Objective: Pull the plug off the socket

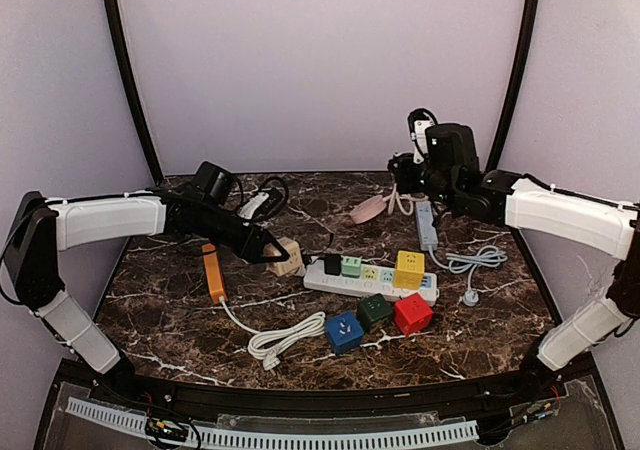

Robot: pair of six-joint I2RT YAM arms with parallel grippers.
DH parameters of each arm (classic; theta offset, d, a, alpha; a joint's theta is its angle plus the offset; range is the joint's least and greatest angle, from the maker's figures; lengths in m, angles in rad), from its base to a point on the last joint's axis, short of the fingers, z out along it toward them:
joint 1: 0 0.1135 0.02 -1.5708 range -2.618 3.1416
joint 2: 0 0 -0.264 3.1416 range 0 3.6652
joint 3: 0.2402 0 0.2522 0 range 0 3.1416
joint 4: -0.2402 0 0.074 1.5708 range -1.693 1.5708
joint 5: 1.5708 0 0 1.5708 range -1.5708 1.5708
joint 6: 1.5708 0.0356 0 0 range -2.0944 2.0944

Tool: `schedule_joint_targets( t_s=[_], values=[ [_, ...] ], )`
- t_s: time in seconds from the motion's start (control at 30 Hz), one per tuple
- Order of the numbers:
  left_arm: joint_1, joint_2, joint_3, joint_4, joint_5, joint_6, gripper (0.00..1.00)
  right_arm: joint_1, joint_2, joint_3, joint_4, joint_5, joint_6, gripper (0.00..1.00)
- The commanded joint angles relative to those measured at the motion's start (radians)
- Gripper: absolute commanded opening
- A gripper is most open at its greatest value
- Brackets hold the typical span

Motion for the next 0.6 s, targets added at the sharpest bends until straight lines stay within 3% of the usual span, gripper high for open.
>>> schedule_joint_targets(
  t_s=[0.0,0.33,0.47,0.57],
  values=[
    [0.006,-0.091,-0.019,0.049,0.078,0.023,0.01,-0.125,-0.091,-0.129,-0.07,-0.01,0.058,0.0],
    [0.006,-0.133,-0.038,0.107,0.159,0.008,0.01,-0.338,-0.138,-0.383,-0.113,-0.226,0.218,0.0],
    [0.006,-0.134,-0.039,0.108,0.159,0.002,0.01,-0.384,-0.13,-0.446,-0.114,-0.277,0.257,0.08],
    [0.006,-0.134,-0.039,0.107,0.155,0.0,0.01,-0.39,-0.151,-0.477,-0.111,-0.28,0.269,0.19]
  ],
)
